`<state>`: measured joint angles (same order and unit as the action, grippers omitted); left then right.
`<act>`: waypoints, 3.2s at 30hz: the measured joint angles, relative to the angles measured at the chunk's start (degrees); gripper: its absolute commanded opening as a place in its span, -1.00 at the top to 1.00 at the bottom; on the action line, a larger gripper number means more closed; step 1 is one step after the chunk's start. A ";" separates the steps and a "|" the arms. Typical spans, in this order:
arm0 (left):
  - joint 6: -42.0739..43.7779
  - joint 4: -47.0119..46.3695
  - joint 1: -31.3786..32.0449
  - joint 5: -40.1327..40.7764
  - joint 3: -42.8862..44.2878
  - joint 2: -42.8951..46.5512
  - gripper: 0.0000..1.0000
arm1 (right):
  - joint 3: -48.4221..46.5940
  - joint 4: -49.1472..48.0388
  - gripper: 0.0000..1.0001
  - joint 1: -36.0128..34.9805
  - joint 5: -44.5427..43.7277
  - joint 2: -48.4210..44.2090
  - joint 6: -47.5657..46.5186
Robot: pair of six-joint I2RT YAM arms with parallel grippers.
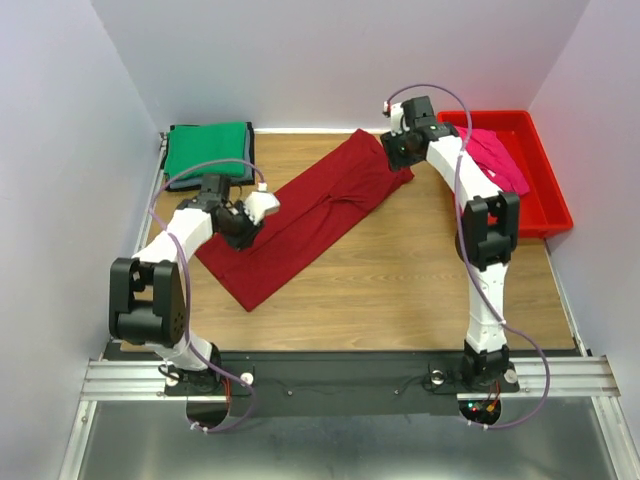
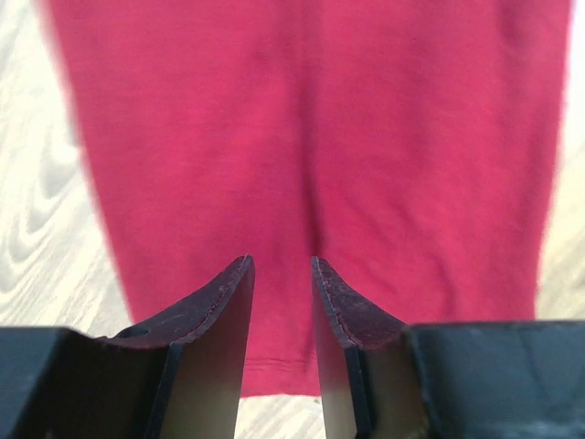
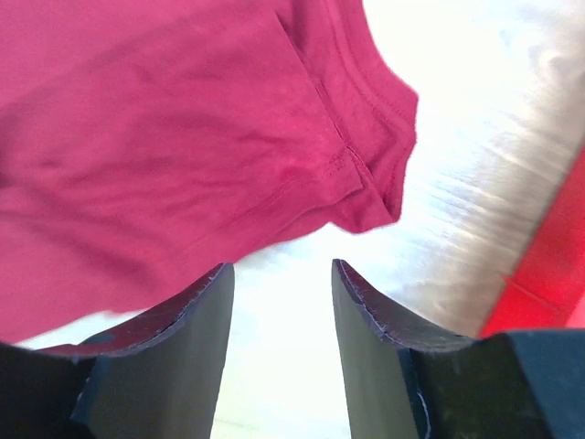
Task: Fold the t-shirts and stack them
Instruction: Fold the tshirt
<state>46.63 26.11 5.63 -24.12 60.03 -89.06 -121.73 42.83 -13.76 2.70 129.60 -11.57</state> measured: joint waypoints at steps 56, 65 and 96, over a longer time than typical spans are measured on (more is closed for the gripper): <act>-6.05 6.29 24.02 -4.39 6.12 5.44 0.18 | -21.27 -2.19 0.37 -1.03 14.34 23.08 15.58; -3.50 2.03 34.34 2.43 -3.58 -0.20 0.23 | -21.84 -9.16 -0.23 -2.82 13.09 24.48 16.41; -10.69 -1.42 47.52 -5.44 8.59 -3.63 -0.13 | 26.53 -0.72 -0.79 0.24 17.03 -22.34 -2.62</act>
<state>35.94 24.69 53.15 -29.56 68.62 -92.68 -95.20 42.11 -13.52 19.73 107.26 -14.20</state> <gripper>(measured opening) 0.531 0.942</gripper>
